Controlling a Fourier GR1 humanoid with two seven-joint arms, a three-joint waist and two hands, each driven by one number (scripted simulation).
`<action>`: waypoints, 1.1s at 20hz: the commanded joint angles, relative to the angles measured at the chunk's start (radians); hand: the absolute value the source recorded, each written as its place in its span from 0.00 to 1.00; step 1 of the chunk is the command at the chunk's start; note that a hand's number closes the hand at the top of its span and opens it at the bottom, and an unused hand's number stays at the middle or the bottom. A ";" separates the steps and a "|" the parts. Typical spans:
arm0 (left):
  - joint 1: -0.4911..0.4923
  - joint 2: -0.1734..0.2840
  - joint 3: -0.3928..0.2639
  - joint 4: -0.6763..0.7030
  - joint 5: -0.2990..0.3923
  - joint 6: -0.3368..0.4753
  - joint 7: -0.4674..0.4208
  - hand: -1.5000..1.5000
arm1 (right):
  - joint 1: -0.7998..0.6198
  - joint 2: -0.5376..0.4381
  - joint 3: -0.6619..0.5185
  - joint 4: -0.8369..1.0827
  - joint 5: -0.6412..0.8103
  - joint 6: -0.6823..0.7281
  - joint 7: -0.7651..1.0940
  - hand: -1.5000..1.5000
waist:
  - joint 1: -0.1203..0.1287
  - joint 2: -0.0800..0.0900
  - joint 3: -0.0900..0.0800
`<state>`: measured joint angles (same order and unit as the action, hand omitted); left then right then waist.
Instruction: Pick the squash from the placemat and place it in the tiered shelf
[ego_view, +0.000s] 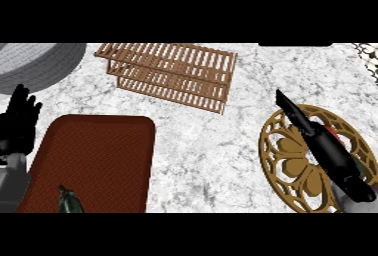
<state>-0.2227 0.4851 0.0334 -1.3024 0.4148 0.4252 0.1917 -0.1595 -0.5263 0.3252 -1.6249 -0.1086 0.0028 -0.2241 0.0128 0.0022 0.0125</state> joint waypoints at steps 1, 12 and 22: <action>0.041 -0.004 0.008 -0.058 -0.023 -0.023 -0.050 0.50 | 0.013 0.025 -0.064 -0.034 -0.017 -0.030 0.061 1.00 | -0.012 -0.004 -0.013; 0.120 -0.059 -0.181 -0.297 -0.138 -0.033 -0.125 0.50 | 0.151 -0.006 -0.616 0.080 -0.397 -0.149 0.101 0.00 | -0.035 -0.011 -0.011; 0.123 -0.060 -0.174 -0.349 -0.161 -0.038 -0.094 0.50 | 0.304 -0.380 -0.567 -0.263 -0.305 0.082 0.475 0.00 | -0.031 -0.010 -0.015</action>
<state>-0.0951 0.4150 -0.1461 -1.6180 0.2563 0.3868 0.0753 0.1079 -0.7734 -0.2419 -1.7965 -0.4321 0.0170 0.1230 -0.0216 -0.0075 -0.0019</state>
